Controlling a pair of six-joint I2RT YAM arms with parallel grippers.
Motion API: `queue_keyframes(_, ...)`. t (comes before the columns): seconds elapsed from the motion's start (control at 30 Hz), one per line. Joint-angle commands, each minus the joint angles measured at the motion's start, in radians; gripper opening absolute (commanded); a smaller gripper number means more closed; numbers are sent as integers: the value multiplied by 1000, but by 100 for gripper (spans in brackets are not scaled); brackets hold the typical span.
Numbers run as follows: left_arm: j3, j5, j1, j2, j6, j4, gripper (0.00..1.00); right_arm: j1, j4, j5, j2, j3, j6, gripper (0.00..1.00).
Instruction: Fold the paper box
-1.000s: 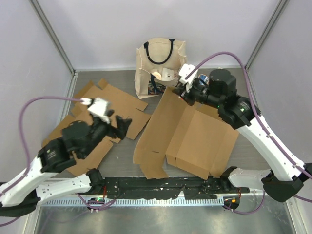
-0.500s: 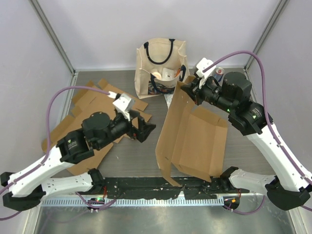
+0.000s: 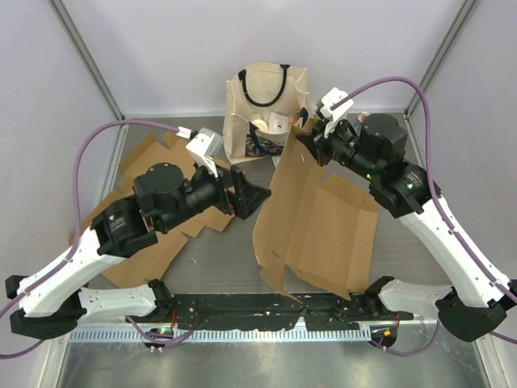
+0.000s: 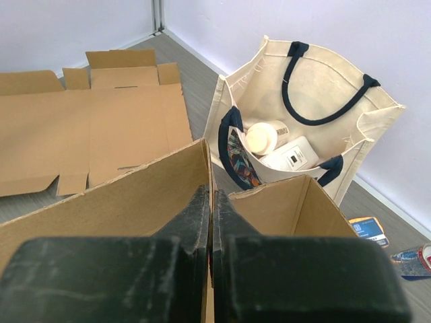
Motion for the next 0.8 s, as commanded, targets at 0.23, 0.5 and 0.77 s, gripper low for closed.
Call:
queue_keyframes(0.23, 62, 35, -1, 133, 76, -124, 32, 2, 127, 45, -14, 18, 32, 1)
queue_keyframes(0.5, 155, -77, 2, 173, 329, -228, 0, 2, 127, 130, -43, -10, -32, 58)
queue_keyframes(0.77, 158, 161, 94, 118, 700, -281, 0, 2, -153, -186, -83, 125, -366, 84)
